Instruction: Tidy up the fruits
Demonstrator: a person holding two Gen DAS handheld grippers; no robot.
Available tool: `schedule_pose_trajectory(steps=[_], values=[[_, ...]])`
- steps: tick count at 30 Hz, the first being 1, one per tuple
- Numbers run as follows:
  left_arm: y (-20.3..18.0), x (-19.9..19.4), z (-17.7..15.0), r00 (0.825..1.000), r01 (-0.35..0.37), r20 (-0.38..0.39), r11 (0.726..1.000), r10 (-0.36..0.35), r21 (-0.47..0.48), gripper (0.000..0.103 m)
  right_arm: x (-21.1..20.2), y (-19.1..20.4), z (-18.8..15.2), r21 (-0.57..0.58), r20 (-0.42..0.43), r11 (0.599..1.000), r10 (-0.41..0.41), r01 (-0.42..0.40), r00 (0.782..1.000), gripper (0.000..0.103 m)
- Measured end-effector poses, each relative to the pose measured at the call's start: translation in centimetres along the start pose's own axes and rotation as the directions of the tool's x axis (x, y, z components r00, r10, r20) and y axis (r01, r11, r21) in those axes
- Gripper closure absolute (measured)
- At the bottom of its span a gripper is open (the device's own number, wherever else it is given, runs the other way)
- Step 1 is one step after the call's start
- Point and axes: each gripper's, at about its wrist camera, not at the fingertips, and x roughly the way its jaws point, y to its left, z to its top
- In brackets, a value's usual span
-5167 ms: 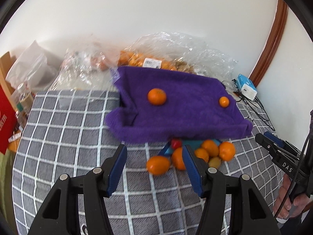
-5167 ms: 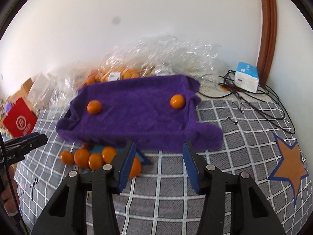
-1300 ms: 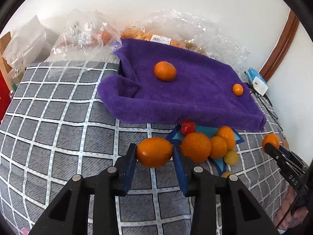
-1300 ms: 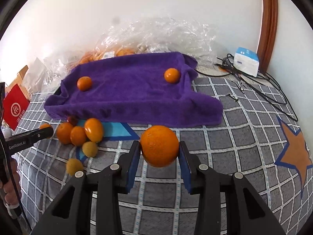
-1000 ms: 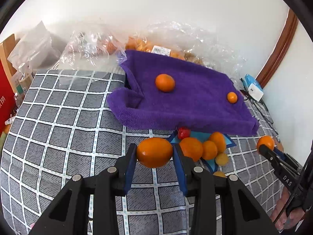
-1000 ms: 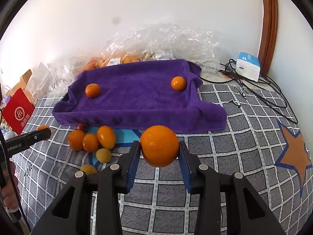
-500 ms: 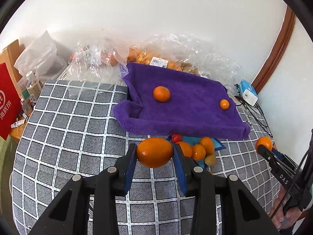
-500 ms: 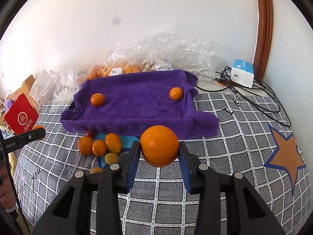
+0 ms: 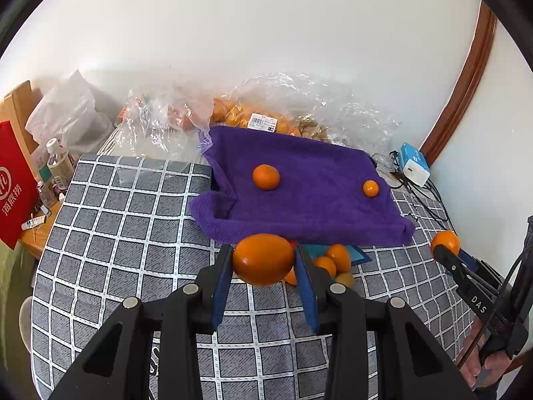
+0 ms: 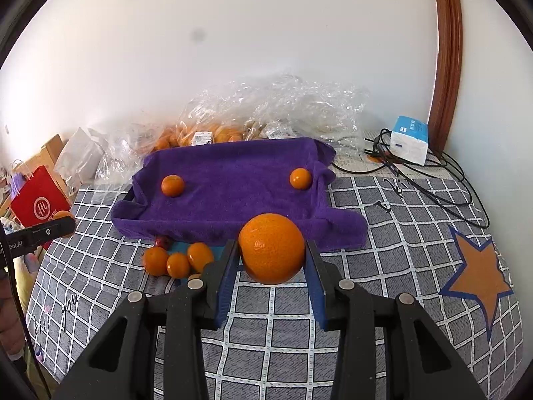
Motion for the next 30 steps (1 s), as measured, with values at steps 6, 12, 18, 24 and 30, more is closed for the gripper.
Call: schedule_pose_trajectory(steps=[6, 12, 18, 24, 30], values=[[-0.4, -0.2, 0.3, 1.000, -0.004, 0.007, 1.000, 0.004, 0.003, 0.068, -0.1, -0.2, 0.3, 0.005, 0.008, 1.000, 0.010, -0.010, 1.000, 0.064], [-0.6, -0.1, 0.6, 1.000, -0.005, 0.011, 1.000, 0.005, 0.006, 0.068, -0.2, -0.4, 0.8, 0.010, 0.016, 1.000, 0.008, -0.008, 1.000, 0.064], [-0.9, -0.1, 0.9, 1.000, -0.006, 0.017, 1.000, 0.006, 0.012, 0.068, -0.2, -0.9, 1.3, 0.020, 0.024, 1.000, 0.005, -0.005, 1.000, 0.064], [-0.9, 0.1, 1.3, 1.000, -0.004, 0.023, 1.000, 0.004, 0.008, 0.068, 0.0, -1.0, 1.9, 0.016, 0.031, 1.000, 0.001, -0.002, 1.000, 0.064], [-0.8, 0.5, 2.1, 1.000, -0.003, 0.027, 1.000, 0.003, 0.009, 0.068, 0.5, -1.1, 2.9, 0.016, 0.039, 1.000, 0.002, -0.003, 0.999, 0.064]])
